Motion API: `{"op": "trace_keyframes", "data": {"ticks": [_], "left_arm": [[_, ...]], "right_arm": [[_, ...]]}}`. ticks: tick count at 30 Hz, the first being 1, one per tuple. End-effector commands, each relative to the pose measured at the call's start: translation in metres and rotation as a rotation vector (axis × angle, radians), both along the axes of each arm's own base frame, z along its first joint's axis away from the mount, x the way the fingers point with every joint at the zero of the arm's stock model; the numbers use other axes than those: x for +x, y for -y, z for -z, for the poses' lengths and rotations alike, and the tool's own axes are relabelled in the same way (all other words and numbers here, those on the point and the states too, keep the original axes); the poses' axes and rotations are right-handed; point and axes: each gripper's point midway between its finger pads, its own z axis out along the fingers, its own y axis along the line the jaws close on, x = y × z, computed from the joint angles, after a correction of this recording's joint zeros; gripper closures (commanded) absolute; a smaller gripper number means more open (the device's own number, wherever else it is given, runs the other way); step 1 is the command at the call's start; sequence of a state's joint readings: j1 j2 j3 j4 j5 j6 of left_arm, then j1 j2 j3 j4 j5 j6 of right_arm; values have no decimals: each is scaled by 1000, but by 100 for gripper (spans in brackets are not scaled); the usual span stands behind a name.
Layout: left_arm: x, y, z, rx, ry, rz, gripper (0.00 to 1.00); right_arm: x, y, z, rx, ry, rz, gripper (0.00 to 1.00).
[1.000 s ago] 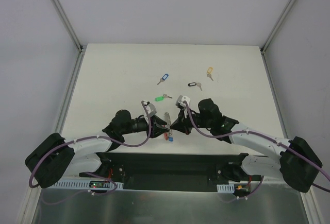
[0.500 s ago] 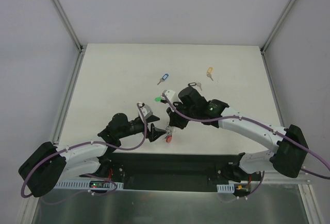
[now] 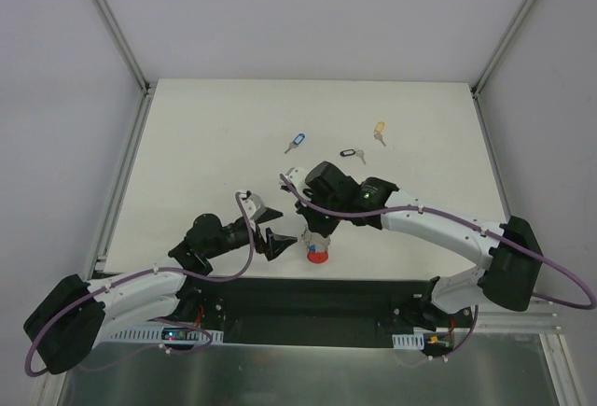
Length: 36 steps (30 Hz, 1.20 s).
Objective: Put the keys on the keyring
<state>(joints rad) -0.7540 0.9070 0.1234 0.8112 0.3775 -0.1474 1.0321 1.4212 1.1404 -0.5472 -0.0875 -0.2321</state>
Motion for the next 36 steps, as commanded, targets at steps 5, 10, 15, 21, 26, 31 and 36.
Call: {"op": "trace_keyframes", "data": {"ticks": [5,10,15,21,26,31,36], "left_arm": [[-2,-5,-33,-89,58,-30,16],[-1,5,-48,-112,40,-2,13],[5,17,-56,-96,43,18,12],[3,30,-60,-88,41,51,12],[4,29,-53,-57,60,42,12],[12,28,-30,30,72,5,14],[18,33,-13,112,97,-13,28]], "right_arm": [[6,11,-25,-31,40,54,99],[5,7,-30,-18,52,49,99],[5,4,-35,-18,52,43,99],[17,4,-55,-8,119,63,99],[22,-4,-61,-1,131,59,99],[18,-7,-56,-2,103,46,99],[13,-4,-51,-23,75,37,99]]}}
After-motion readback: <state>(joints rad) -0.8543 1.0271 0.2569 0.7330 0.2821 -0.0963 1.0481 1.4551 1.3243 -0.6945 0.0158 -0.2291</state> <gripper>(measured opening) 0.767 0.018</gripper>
